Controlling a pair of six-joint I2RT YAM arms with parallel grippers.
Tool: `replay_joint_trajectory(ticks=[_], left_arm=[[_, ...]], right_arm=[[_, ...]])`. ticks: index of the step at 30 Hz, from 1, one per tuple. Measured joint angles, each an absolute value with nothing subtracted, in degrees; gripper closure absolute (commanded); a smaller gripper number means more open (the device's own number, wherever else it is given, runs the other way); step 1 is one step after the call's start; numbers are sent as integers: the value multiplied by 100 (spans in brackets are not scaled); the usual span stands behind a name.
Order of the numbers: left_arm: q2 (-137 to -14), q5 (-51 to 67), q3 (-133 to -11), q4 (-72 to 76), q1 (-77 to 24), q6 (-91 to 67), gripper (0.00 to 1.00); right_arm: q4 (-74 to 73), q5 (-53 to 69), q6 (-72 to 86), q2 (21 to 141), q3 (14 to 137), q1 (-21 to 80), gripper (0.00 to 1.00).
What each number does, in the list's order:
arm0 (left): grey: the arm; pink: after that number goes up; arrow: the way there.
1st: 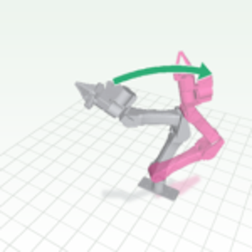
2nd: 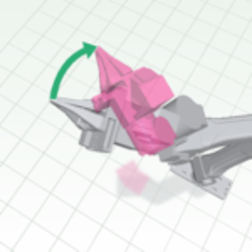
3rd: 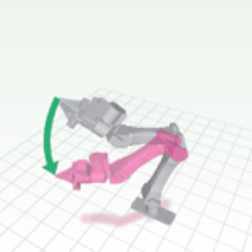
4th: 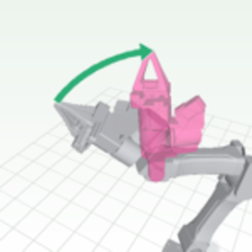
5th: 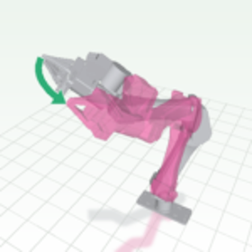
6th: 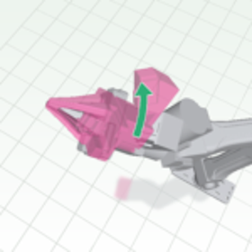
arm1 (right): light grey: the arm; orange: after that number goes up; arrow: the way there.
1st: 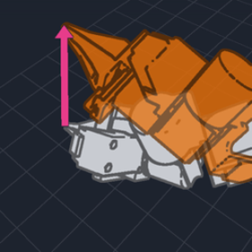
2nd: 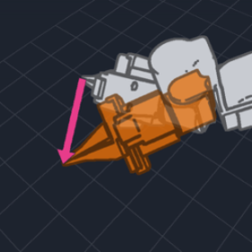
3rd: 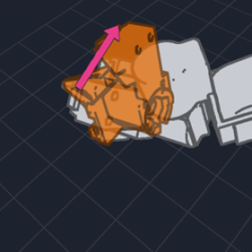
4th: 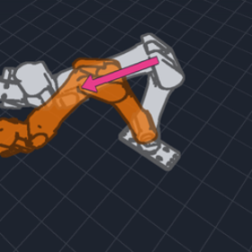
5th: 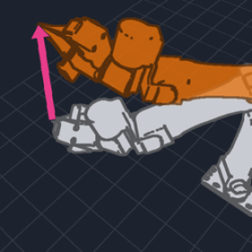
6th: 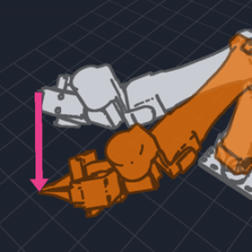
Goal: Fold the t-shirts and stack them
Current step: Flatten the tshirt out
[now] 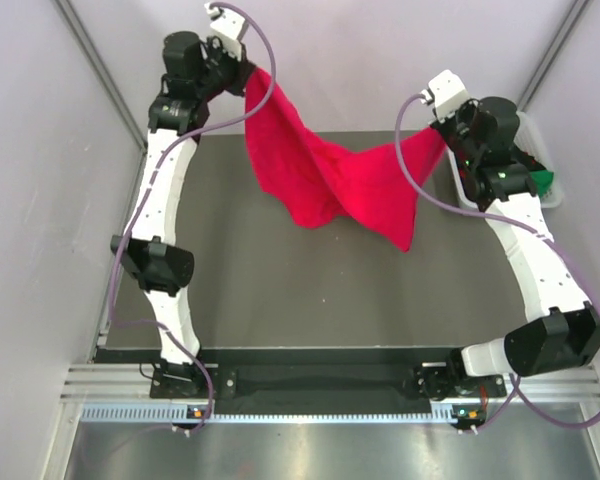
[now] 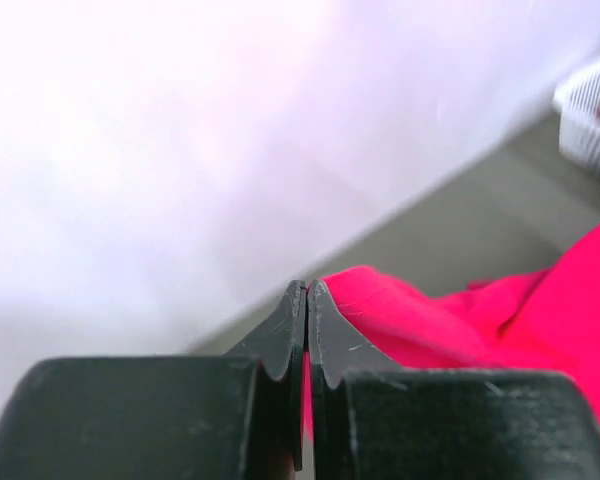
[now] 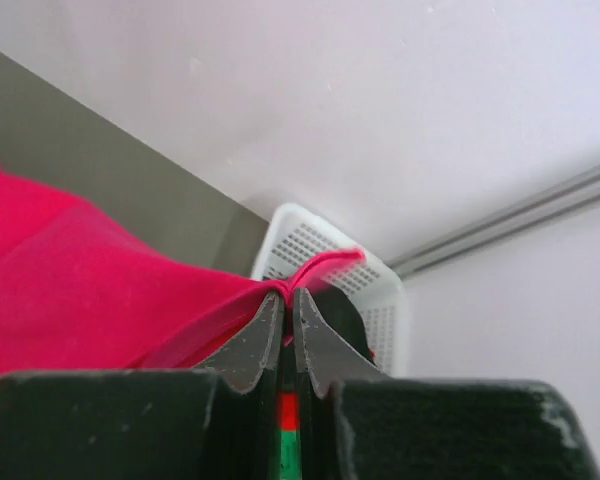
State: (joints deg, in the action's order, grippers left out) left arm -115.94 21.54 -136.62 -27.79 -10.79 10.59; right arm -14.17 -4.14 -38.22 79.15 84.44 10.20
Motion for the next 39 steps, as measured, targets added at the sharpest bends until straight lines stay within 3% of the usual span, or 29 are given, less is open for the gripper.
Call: replay_joint_trajectory(ticks=[6,13,23,26,28,30,31,34,39], left_arm=[[-10951,2095,-13893,-2338,-1098,1057,100],[-10617,2069,-14064,-1885,-1282,987,100],[-10613,1968,-14184,-1645,-2665,1240,100],[-10422,2099,-13806,-1686,-3092,1236,100],[-9937,2180,-12921,-1721,-3201,1229,100],[-9273,2165,-11804,-1887,-3183,1291,100],[-8884,2123,-11207,-2088,-3159,1350,100],[-7843,1890,-9839,-2683,-3109,1586,100],[-5806,1221,-7706,-3562,-3100,2377,100]], right_arm=[[-1621,174,-3413,7826,8359,1079,100],[-2078,790,-3020,7732,7413,1306,100],[-2392,1015,-2794,7249,6746,1369,100],[-2626,1129,-2902,7026,6700,1369,100],[-2895,1374,-3030,6901,6678,1367,98],[-3301,1723,-3155,6851,6670,1369,80],[-3481,1861,-3192,6853,6663,1372,66],[-4066,2349,-3387,6923,6567,1376,49],[-4390,2689,-3492,7262,6578,1378,43]])
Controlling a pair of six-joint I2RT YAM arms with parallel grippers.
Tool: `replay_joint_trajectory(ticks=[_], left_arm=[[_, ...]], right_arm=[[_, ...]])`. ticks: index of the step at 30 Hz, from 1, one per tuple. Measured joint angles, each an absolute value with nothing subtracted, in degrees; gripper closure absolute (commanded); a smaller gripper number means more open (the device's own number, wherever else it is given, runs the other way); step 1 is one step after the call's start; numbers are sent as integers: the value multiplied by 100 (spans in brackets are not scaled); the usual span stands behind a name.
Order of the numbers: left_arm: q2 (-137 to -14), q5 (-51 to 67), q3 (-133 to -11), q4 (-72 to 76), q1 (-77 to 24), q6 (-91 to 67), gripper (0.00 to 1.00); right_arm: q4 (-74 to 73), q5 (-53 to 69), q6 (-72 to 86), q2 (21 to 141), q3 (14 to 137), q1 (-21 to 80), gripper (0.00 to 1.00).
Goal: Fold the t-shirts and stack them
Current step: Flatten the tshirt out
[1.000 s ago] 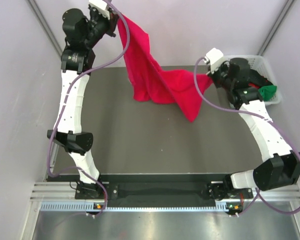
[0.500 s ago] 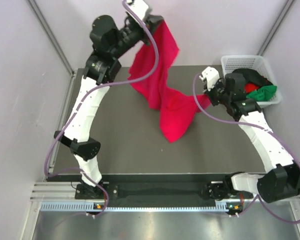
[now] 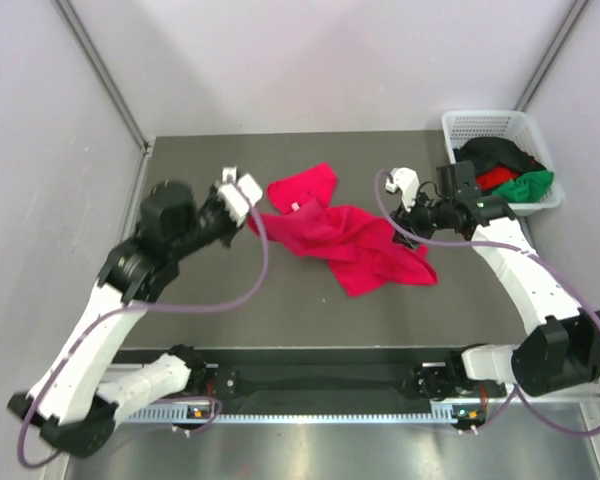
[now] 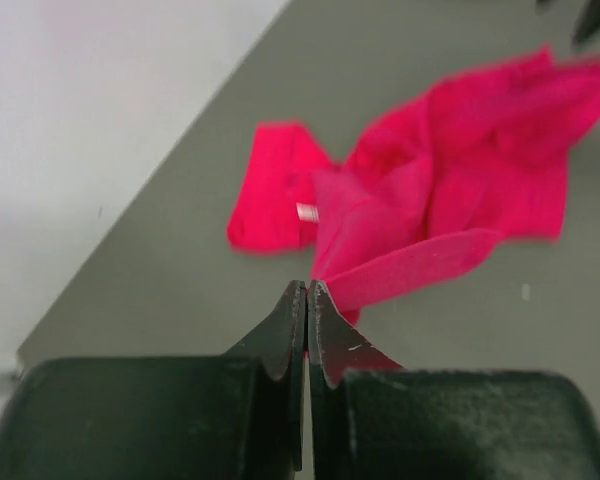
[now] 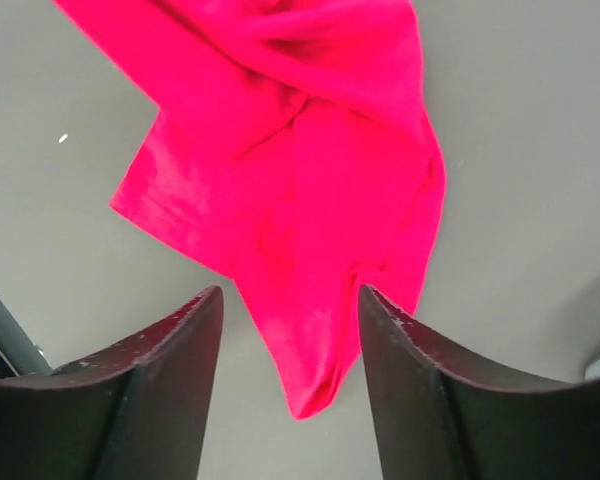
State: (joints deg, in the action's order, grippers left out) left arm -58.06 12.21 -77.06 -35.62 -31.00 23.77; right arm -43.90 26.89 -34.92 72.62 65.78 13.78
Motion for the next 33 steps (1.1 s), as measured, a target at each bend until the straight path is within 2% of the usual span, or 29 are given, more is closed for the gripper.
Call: replay_joint_trajectory(ticks=[6,12,16,21,33], left_arm=[[-4348,353,-6060,-4123,-3105,3328,100],[-4423,-449,-5133,-4462,-3039,3695,100],[-4593,-425,-5076,-4772,-2641,3695,100],[-5024,132,-5354,-5422,-2217,3406,100],[-5280,558,-5428,-5739,-1922,3103,100]], right_arm=[[-4104,2829,-3428,8396,7710,1380,43],[-3398,3026,-2620,10322,9397,1402,45],[-3159,3028,-2165,11616,10342,1503,45],[-2995,3011,-1680,12720,10934,1737,45],[-2462,2609,-906,13697,11869,2150,40]])
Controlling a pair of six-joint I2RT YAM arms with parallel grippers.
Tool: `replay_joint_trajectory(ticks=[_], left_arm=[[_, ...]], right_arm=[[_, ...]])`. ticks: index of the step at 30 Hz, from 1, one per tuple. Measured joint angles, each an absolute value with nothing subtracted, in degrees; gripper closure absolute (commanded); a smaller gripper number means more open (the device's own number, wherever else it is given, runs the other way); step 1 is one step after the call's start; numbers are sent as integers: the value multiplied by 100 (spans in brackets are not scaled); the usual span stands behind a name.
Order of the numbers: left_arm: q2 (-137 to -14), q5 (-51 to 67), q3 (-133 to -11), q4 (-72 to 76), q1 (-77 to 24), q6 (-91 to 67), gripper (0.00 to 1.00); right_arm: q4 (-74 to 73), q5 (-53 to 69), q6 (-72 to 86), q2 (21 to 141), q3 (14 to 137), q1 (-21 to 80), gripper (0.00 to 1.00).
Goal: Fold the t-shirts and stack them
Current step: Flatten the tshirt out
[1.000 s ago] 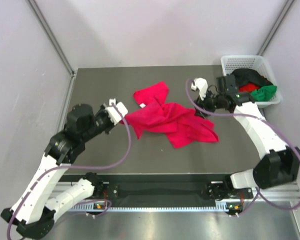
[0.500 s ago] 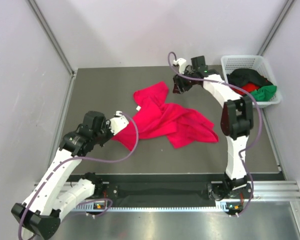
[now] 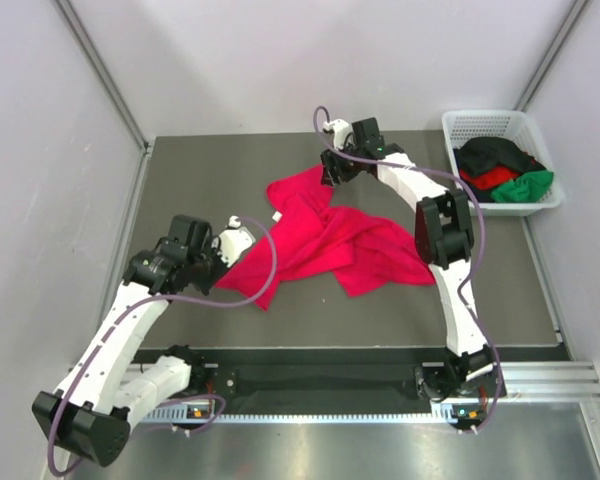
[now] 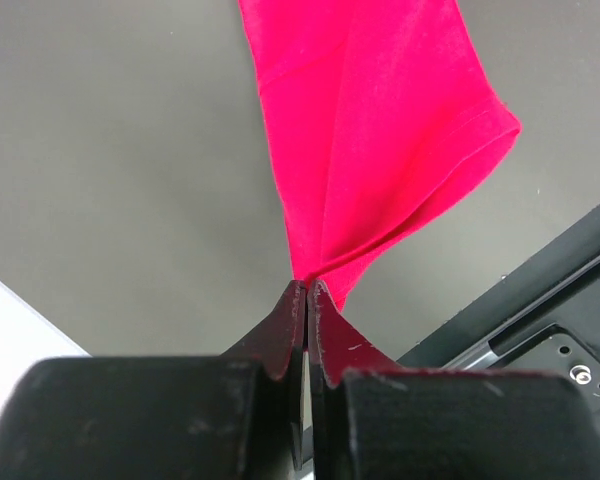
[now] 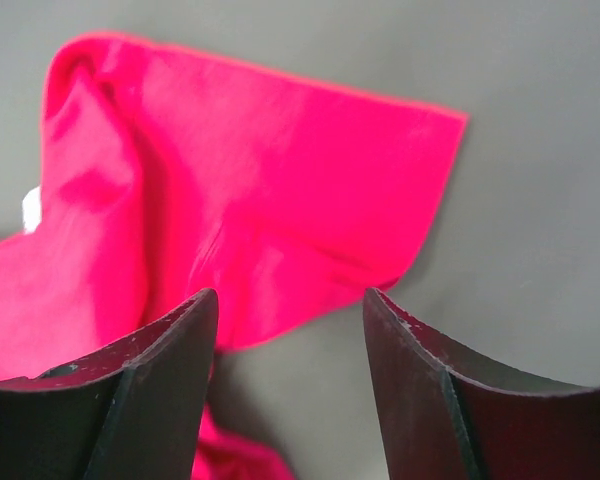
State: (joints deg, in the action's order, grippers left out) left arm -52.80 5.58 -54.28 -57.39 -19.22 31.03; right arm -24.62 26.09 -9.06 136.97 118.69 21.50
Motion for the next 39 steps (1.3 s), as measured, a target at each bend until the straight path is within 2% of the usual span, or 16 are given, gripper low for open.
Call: replay_joint_trajectory(ticks=[9,11,15,16,19,26,30,31,32,33,34,35,37,39], left_arm=[[-5505,576,-5540,-5706,-1844,3037,100],[-5505,576,-5540,-5704,-1837,3030,100],[-5518,569,-5540,-5701,-1772,3033,100],[-5529,565,-5540,-5704,-1758,3033,100],[-5548,548,-5540,-5701,-1715,3035,100],[-5579,510,-5540,-5701,-1601,3063,100],[-5579,517,-5540,-5706,-1555,3070,100],[-5579,517,-5540,-5704,-1542,3072,100],[-5579,515,-5540,-5704,-1533,3074,100],[-5579,513,-5540,-5706,-1525,3079,100],[-5579,513,-5540,-5706,-1522,3079,100],[-5583,513,-5540,-5706,-1520,3079,100],[-5607,515,-5542,-5706,-1509,3079,100],[-5645,515,-5542,-5697,-1500,3079,100]], right_arm=[[-2364,1516,-895,14084,12280,2290,37],[-2368,1415,-902,14164,12280,2290,42],[-2362,1356,-928,14317,12280,2294,66],[-2368,1356,-910,14346,12280,2298,79],[-2355,1411,-913,14387,12328,2316,100],[-2276,1415,-906,14429,12676,2353,100],[-2023,1345,-917,14661,13325,2353,100],[-1916,1321,-913,14693,13417,2353,100],[-1793,1282,-888,14737,13524,2353,92],[-1693,1253,-832,14768,13609,2353,79],[-1575,1214,-786,14783,13679,2353,53],[-1509,1179,-720,14783,13703,2355,43],[-1334,1109,-775,14779,13749,2353,31],[-1103,961,-930,14508,13264,2351,30]])
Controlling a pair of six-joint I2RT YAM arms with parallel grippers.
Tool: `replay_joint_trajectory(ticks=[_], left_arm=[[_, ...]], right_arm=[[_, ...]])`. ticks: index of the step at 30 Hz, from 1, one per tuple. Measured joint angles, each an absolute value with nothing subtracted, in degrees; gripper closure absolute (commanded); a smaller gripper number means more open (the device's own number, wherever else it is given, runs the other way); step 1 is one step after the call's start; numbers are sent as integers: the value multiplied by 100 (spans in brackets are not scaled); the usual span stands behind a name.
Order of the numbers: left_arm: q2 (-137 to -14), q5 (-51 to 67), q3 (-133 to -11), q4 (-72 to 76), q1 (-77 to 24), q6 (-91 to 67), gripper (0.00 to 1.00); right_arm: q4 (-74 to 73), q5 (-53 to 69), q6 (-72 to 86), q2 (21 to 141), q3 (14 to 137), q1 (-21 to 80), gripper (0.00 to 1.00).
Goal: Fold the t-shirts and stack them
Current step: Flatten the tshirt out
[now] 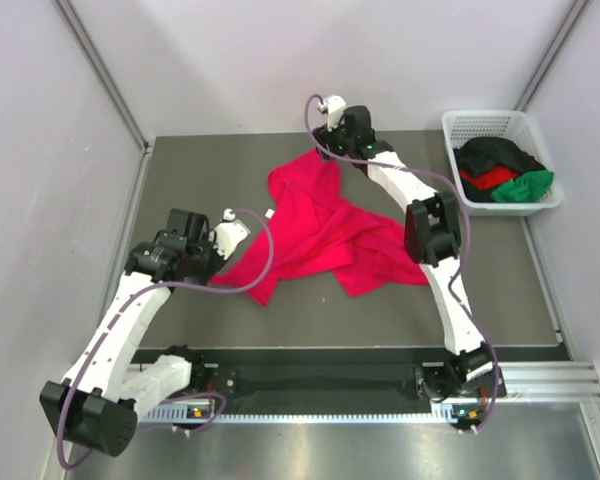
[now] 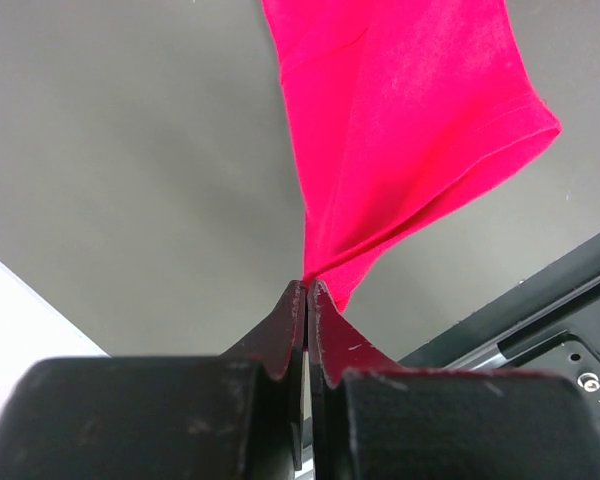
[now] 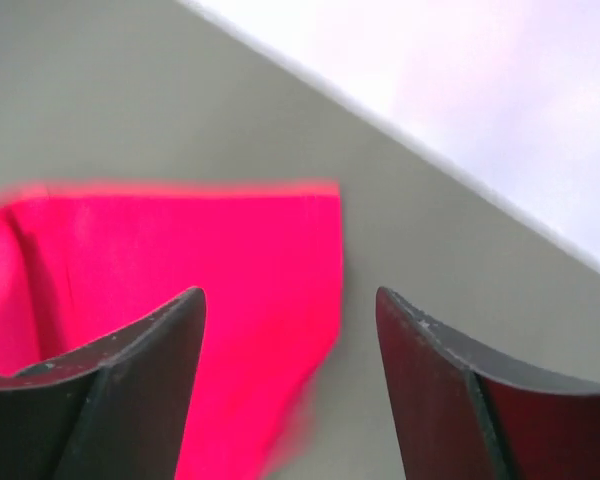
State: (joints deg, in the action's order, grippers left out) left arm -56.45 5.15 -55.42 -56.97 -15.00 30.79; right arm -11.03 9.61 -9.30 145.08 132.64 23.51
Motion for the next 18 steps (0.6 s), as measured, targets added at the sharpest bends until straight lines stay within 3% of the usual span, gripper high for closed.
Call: replay_joint_trajectory(ticks=[7,13,18], left_arm=[[-5693,484,-5537,-5266,-1496,3173,100],[-5817,589,-5483,-4737,-1496,3131,100],[-6112,749,-5463,-4469,-1496,2941,100]], right_arm=[[-1083,1559,-2523,11531,9172,2143,38],[-2460,2646,-3975,9194,8001,2147,51],[-2797,2803,-4285,8436,6764,2961,54]])
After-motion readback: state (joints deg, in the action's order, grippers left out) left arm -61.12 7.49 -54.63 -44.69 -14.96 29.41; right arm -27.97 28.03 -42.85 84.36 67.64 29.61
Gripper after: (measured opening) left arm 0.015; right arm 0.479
